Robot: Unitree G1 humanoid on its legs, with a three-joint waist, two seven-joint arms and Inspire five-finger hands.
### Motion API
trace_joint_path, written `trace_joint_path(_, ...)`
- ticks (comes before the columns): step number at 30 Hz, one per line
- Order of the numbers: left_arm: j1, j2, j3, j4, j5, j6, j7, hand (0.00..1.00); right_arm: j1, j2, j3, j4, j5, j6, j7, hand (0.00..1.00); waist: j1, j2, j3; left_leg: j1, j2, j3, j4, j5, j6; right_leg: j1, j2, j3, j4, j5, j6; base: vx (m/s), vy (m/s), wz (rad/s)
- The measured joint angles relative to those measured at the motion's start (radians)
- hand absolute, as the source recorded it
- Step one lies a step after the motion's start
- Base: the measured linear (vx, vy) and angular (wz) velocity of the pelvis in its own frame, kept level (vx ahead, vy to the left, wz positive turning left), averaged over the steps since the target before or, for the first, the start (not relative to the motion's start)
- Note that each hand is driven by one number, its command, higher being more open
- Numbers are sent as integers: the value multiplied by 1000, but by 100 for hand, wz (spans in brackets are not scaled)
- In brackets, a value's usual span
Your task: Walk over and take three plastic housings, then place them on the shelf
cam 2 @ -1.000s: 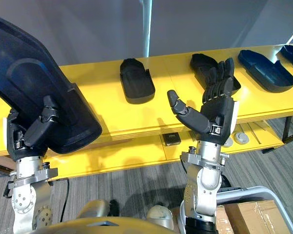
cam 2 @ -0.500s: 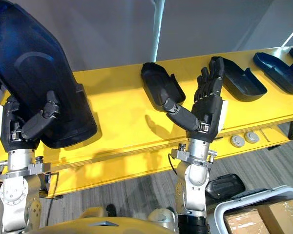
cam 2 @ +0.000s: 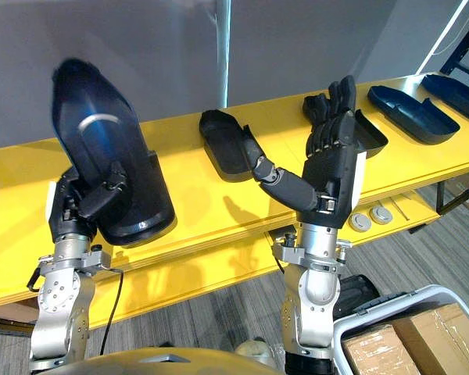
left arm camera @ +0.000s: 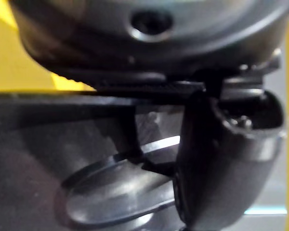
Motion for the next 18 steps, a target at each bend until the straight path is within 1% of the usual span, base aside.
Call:
trace_joint_path(1, -1, 0, 1, 8, 0, 6, 6, 0, 0, 0, 6, 0, 0, 0, 1, 100, -1, 0, -1, 2, 0, 1, -4, 3, 0, 0, 0, -1, 0, 0, 0, -11, 1, -5)
trace_joint_path(3, -9, -3, 11, 71, 0, 46, 54, 0, 5, 0, 48, 0, 0, 7, 20, 100, -10, -4, -4, 19, -2, 13, -33, 20, -3, 0, 3, -2, -1, 0, 0, -24, 11, -10)
trace_joint_path(6, -40, -4, 35, 117, 0, 76, 115, 0, 26, 0, 76, 0, 1, 29, 52, 100, -14, -17, -13, 31, -2, 27, -50, 30, -7, -2, 7, 3, -2, -1, -1, -12, 14, -10)
trace_joint_path(8, -51, -1, 47, 118, 1, 84, 131, 0, 26, -1, 84, 0, 3, 30, 67, 100, -17, -18, -15, 32, -2, 32, -50, 30, -7, -3, 8, 6, -3, -2, -3, -7, 15, -10)
trace_joint_path(9, -70, 0, 59, 125, 4, 96, 142, 0, 26, -3, 89, 0, 9, 30, 79, 100, -16, -16, -18, 32, -3, 37, -50, 30, -7, -7, 8, 9, -3, -2, -3, -9, 12, -14)
trace_joint_path(12, -110, 12, 92, 178, 36, 126, 158, 0, 26, -7, 104, 0, 29, 31, 104, 100, -17, 4, -33, 31, -3, 51, -55, 38, -16, -17, 10, 15, -4, -2, -3, 2, 9, -12)
trace_joint_path(15, -143, 13, 106, 219, 39, 128, 170, 0, 19, -29, 106, 0, 40, 39, 112, 100, -22, 16, -40, 31, -3, 51, -60, 48, -12, -18, 10, 14, -7, -2, -3, 0, 0, 0)
trace_joint_path(16, -161, 21, 108, 237, 41, 130, 173, 0, 14, -43, 108, 0, 44, 42, 118, 100, -24, 20, -42, 31, -3, 51, -59, 49, -13, -18, 10, 15, -9, -2, -3, 0, 0, 0)
trace_joint_path(18, -190, 54, 112, 265, 43, 156, 164, 0, 10, -52, 128, 0, 60, 48, 136, 100, -31, 25, -44, 31, 0, 51, -59, 53, -15, -18, 13, 15, -10, -2, -3, 0, 0, 0)
